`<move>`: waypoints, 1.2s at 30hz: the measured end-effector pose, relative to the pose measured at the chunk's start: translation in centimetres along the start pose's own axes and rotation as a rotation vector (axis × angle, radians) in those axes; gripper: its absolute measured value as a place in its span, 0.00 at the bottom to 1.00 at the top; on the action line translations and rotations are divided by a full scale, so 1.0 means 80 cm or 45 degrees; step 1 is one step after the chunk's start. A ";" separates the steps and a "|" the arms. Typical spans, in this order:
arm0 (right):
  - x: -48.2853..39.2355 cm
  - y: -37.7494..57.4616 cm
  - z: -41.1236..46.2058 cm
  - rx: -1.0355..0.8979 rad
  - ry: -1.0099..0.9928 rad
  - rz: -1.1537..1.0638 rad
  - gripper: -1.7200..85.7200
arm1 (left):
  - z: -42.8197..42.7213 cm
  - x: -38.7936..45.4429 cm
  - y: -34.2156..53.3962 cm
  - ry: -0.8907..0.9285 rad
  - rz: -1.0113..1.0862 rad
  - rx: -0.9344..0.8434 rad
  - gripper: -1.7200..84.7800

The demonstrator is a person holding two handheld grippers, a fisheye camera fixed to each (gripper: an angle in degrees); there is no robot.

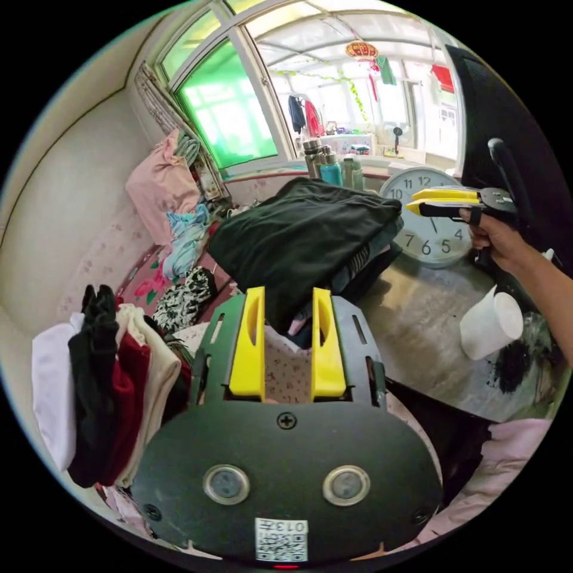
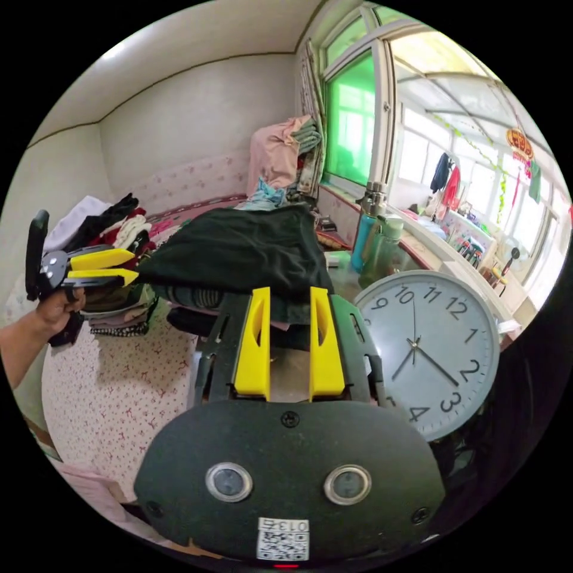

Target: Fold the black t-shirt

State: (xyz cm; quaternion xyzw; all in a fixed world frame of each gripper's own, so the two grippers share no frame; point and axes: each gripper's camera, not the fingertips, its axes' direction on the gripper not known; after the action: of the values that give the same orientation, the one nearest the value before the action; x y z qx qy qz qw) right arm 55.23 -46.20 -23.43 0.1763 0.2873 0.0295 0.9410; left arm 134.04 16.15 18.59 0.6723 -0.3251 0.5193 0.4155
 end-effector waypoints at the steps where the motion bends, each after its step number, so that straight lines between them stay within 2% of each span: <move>1: 0.015 -0.010 0.011 -0.009 0.005 0.028 0.13 | 0.006 0.001 -0.006 -0.007 -0.001 -0.024 0.17; 3: 0.032 -0.023 0.030 -0.065 -0.031 0.054 0.12 | 0.032 0.002 -0.022 0.033 -0.028 -0.142 0.17; 6: 0.046 -0.045 0.041 -0.172 -0.143 0.084 0.08 | 0.016 -0.007 -0.027 0.045 -0.090 -0.123 0.12; 8: 0.041 -0.061 0.010 -0.070 -0.193 0.044 0.06 | -0.018 -0.012 -0.024 0.054 -0.072 -0.017 0.05; 9: 0.033 -0.071 -0.025 0.076 -0.249 -0.016 0.06 | -0.040 -0.016 -0.022 0.041 -0.073 0.028 0.04; 16: -0.086 -0.131 -0.238 0.618 -0.611 -0.433 0.04 | -0.170 -0.059 0.020 0.030 -0.131 0.246 0.02; 20: -0.177 -0.141 -0.360 0.877 -0.787 -0.661 0.03 | -0.301 -0.094 0.098 0.145 -0.173 0.503 0.02; 23: -0.221 -0.138 -0.414 0.994 -0.912 -0.717 0.03 | -0.414 -0.110 0.173 0.035 -0.183 0.708 0.02; 26: -0.287 -0.119 -0.468 1.114 -1.053 -0.711 0.03 | -0.500 -0.133 0.256 0.101 -0.187 0.807 0.02; 31: -0.403 -0.076 -0.476 1.071 -1.084 -0.693 0.03 | -0.563 -0.156 0.398 0.112 -0.223 0.729 0.02; 34: -0.479 -0.032 -0.428 0.882 -1.217 -0.647 0.03 | -0.544 -0.160 0.509 0.158 -0.337 0.532 0.03; 36: -0.531 0.006 -0.375 0.667 -1.265 -0.593 0.03 | -0.501 -0.167 0.610 0.111 -0.521 0.216 0.03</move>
State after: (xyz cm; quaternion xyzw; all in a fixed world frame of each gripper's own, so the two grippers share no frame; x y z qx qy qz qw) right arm 3.35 -43.00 -23.93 0.3272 -0.1577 -0.3348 0.8694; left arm 71.17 30.48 21.05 0.7338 -0.1186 0.4781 0.4677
